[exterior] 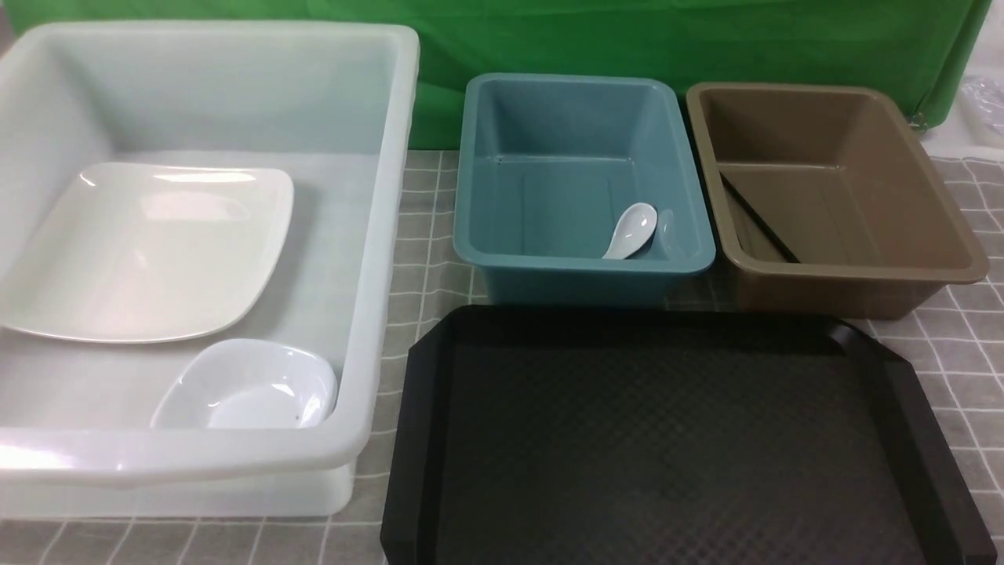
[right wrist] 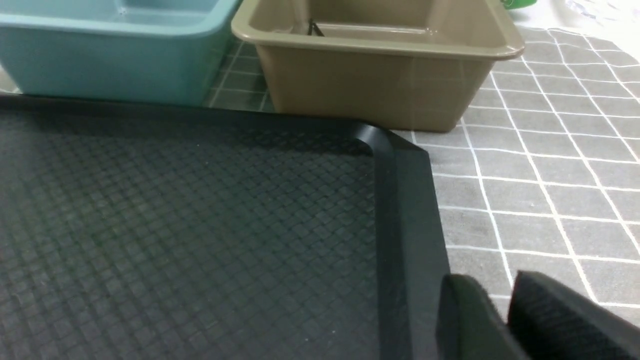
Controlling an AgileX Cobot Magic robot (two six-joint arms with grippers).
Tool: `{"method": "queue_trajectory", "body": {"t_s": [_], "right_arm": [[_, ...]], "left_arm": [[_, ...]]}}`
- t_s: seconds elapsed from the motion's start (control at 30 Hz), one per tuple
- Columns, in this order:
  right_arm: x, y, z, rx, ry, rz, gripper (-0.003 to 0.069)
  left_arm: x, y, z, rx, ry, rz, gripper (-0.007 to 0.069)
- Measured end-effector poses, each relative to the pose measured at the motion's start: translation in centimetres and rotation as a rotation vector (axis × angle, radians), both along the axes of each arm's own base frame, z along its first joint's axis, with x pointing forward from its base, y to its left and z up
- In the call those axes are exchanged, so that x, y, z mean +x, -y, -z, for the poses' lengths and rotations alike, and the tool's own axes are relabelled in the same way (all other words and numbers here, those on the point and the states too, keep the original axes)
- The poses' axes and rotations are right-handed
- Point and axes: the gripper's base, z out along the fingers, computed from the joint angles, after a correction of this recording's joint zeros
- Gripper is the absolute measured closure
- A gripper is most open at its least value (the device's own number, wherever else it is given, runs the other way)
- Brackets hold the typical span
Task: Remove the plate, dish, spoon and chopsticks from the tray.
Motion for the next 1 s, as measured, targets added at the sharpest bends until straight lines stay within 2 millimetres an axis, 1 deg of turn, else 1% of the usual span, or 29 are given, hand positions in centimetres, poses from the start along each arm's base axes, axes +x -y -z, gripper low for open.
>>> {"method": "queue_trajectory", "body": {"t_s": [1.0], "right_arm": [[0.0,0.0,0.0,0.0,0.0,0.0,0.0436]], "left_arm": [[0.01,-0.01,-0.08,0.001,0.009,-0.001,0.0619]]}}
